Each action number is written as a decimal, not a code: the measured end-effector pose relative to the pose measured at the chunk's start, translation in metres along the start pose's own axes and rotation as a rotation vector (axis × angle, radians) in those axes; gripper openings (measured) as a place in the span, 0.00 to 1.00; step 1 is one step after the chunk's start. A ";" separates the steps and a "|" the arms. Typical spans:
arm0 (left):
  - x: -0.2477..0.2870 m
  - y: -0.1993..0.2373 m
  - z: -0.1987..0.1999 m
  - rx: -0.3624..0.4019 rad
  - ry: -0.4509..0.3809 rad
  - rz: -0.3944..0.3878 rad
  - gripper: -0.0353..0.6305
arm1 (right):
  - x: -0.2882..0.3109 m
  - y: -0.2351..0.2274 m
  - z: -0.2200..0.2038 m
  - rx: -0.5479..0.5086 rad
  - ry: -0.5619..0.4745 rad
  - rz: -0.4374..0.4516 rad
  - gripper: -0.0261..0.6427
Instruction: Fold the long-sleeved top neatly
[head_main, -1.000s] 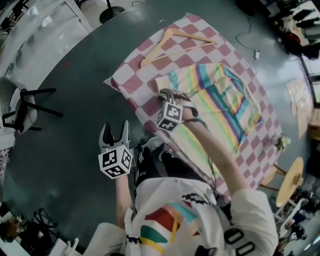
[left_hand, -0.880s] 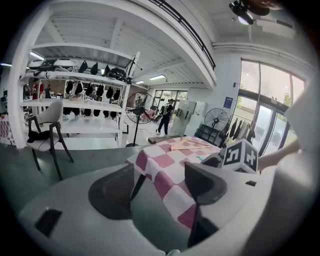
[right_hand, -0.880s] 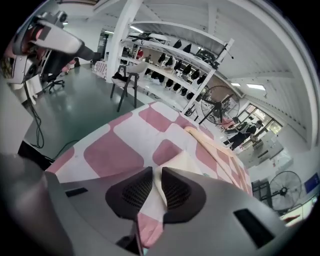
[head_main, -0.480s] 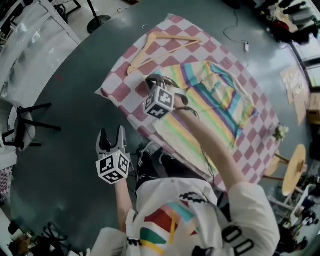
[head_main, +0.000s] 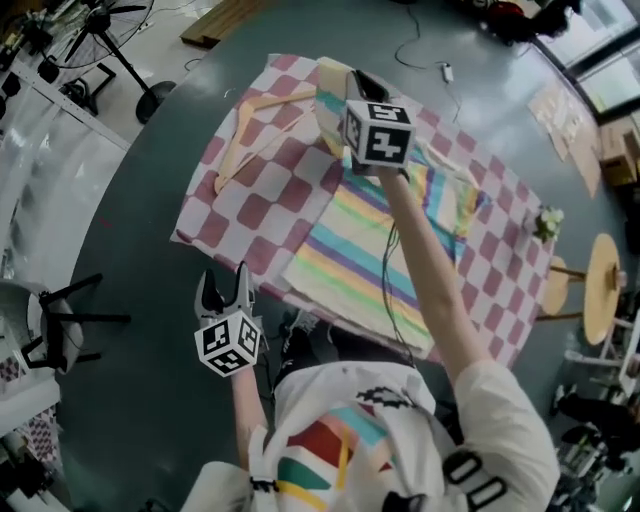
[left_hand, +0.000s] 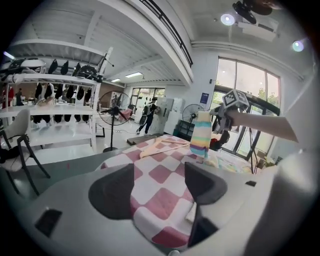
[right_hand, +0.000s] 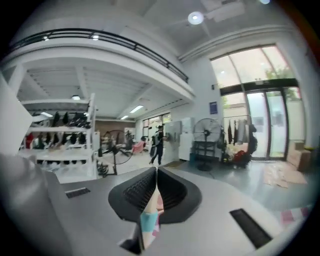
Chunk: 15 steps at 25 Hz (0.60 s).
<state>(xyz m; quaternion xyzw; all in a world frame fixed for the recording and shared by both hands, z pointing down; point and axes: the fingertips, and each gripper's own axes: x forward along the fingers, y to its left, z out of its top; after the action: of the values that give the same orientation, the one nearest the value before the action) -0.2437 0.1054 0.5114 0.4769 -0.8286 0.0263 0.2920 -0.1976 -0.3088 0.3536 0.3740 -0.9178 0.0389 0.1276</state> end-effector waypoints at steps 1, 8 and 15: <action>0.006 -0.008 0.002 0.015 0.005 -0.022 0.50 | -0.011 -0.033 0.002 0.055 -0.014 -0.060 0.06; 0.048 -0.086 0.014 0.163 0.058 -0.225 0.50 | -0.136 -0.216 -0.061 0.363 -0.096 -0.400 0.06; 0.063 -0.164 0.000 0.317 0.127 -0.384 0.50 | -0.227 -0.303 -0.207 0.749 -0.062 -0.557 0.06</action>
<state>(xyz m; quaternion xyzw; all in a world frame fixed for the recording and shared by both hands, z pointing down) -0.1353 -0.0325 0.5050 0.6626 -0.6885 0.1297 0.2647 0.2124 -0.3377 0.4864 0.6274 -0.7086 0.3206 -0.0382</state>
